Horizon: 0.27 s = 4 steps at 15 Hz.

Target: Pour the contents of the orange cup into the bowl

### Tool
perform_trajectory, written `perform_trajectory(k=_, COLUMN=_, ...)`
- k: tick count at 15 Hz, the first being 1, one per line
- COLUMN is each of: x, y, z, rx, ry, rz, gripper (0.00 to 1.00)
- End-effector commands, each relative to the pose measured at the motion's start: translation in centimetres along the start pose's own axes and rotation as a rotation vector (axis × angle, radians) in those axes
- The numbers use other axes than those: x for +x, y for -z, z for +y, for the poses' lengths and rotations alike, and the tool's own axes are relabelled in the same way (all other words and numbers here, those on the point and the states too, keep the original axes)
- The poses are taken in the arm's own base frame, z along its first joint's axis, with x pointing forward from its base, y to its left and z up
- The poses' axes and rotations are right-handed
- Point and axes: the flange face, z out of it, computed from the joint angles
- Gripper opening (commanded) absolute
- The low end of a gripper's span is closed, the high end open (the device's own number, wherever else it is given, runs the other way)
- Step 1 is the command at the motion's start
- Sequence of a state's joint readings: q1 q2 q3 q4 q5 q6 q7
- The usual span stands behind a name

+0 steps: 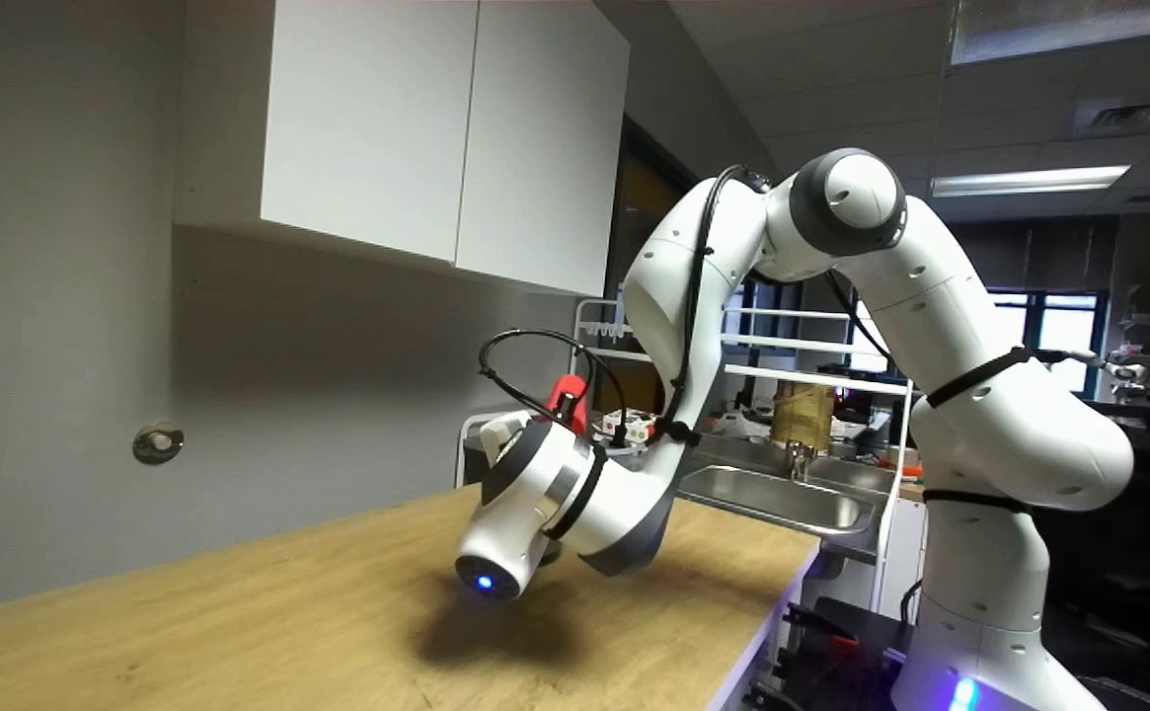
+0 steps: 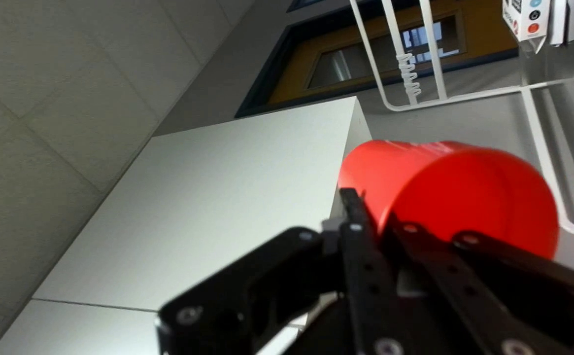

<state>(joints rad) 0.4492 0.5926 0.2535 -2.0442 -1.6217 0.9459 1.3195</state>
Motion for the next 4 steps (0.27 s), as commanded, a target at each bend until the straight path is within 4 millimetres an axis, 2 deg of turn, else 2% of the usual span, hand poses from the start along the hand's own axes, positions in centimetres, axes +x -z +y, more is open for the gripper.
perform_trajectory(k=1, x=0.17, y=0.10, z=0.43, rx=-0.053, ry=-0.044, rz=0.018, gripper=0.03)
perform_trajectory(k=4, x=-0.01, y=0.15, z=0.49, rx=-0.069, ry=-0.045, rz=0.004, gripper=0.03)
